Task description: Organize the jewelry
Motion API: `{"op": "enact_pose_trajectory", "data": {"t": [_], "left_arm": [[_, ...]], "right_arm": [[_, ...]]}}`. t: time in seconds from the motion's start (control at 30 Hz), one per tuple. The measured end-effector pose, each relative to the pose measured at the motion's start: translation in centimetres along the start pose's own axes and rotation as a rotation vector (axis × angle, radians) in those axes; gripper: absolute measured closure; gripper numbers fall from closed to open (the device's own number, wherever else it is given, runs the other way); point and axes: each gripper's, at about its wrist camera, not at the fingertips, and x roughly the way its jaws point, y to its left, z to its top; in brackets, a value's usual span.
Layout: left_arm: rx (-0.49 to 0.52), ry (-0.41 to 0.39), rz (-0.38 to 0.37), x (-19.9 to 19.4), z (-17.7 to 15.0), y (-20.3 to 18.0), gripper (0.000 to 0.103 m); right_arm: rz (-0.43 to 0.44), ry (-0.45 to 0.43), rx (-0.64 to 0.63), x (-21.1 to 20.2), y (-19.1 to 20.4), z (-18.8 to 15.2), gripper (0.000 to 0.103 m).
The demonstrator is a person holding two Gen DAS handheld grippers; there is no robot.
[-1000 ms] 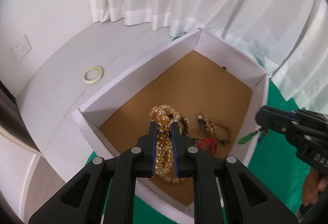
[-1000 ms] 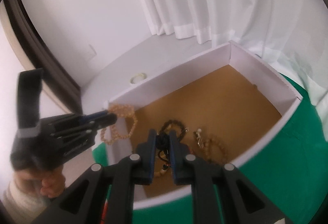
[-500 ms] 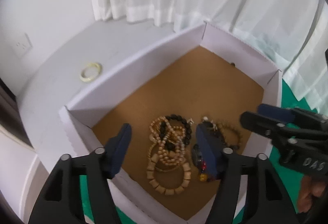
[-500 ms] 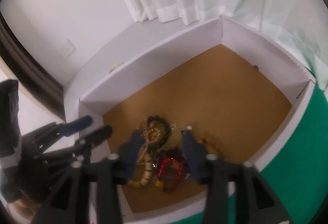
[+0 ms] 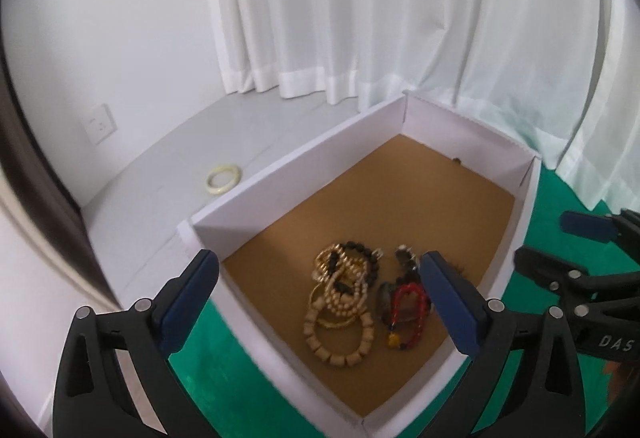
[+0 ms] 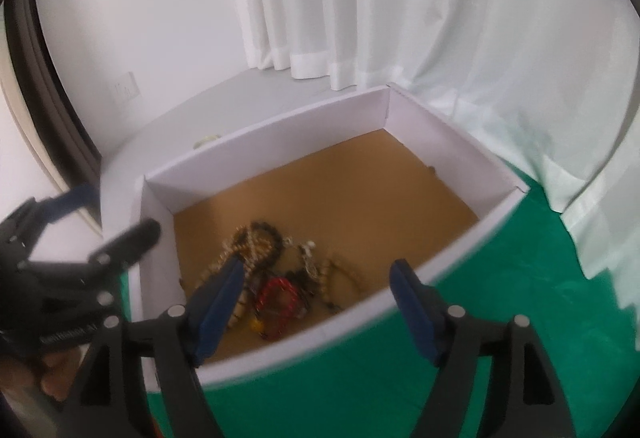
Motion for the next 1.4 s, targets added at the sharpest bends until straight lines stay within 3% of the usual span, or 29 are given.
{"op": "enact_pose_trajectory", "data": {"t": [0.13,0.33,0.67,1.4], "left_arm": [[-0.008,0.063,0.016,-0.5,-0.8,0.1,0.002],[-0.029,0.077,0.072,-1.4,-0.8,0.7,0.002],[-0.081,0.136,0.051,-0.9,-0.8,1.9,0.002],[-0.119,0.168,0.061,0.1,-1.3,3.0,0.002]], "right_arm": [[-0.027,0.01,-0.02,-0.6,0.0,-0.7,0.026],[-0.021,0.036,-0.04,-1.3,1.0,-0.9,0.026],[-0.035,0.071,-0.056,-1.4,2.8,-0.4,0.026],[-0.065,0.088,-0.049,-0.2,2.9,-0.5,0.025]]}}
